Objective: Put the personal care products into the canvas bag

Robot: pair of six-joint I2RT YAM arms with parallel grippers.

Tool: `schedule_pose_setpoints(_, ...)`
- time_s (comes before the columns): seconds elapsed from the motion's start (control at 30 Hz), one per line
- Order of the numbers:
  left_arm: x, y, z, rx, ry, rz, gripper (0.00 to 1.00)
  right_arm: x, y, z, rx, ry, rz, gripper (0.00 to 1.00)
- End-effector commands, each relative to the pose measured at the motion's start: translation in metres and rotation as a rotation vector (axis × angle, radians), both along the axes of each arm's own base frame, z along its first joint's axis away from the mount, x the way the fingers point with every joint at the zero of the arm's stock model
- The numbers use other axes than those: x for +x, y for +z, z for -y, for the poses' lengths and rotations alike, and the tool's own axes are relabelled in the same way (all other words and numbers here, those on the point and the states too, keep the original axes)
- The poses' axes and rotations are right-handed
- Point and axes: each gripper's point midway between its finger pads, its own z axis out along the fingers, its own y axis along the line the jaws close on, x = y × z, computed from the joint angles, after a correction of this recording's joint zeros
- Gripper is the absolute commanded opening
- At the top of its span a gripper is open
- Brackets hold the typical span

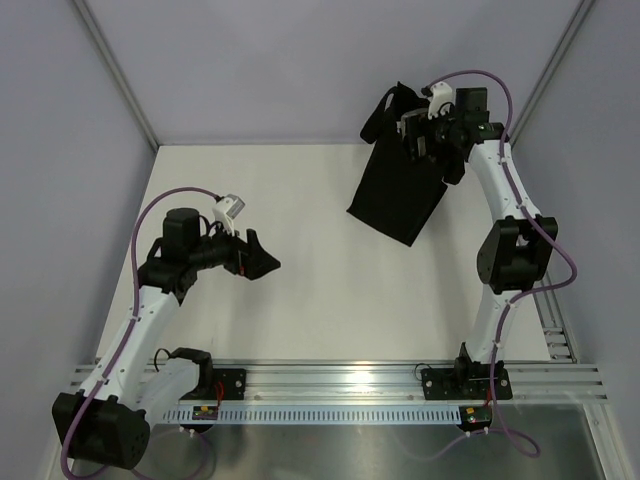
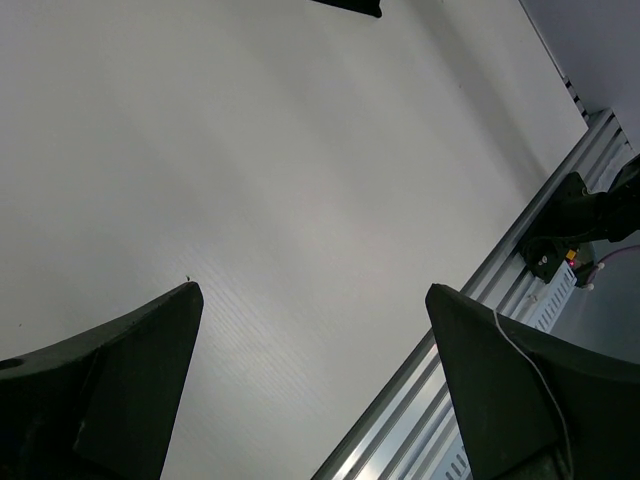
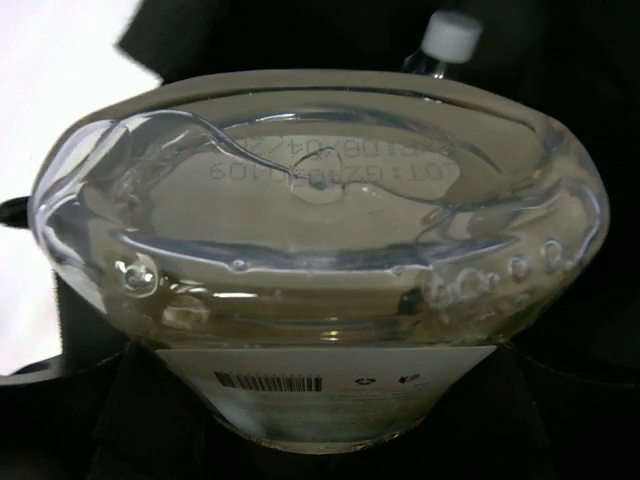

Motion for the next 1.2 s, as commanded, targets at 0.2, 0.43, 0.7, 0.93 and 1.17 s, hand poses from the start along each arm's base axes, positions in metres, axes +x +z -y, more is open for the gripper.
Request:
schedule_pose_setpoints(0.2,-0.004,0.024,-0.006,0.011,0.021,0.099,0.99,-0.034,0.158,0.028,-0.033,-0.170,0.326,1.00)
schedule_pose_setpoints(0.43,-0.015,0.033,-0.013,0.023,0.044,0.144,0.99,-0.078,0.199,0.071,-0.043,-0.441,0.318,1.00)
schedule_pose_setpoints(0.7,-0.018,0.036,-0.011,0.003,0.040,0.152,0.99,-0.145,0.187,0.069,0.013,-0.413,0.311,0.99)
schedule_pose_setpoints(0.93,-0.012,0.042,-0.025,0.047,0.138,0.209,0.99,-0.214,0.117,0.086,0.126,-0.600,0.234,0.99)
schedule_pose_setpoints(1.17,-0.007,0.041,-0.032,0.056,0.190,0.217,0.99,-0.257,0.098,0.124,0.022,-0.764,0.312,1.00)
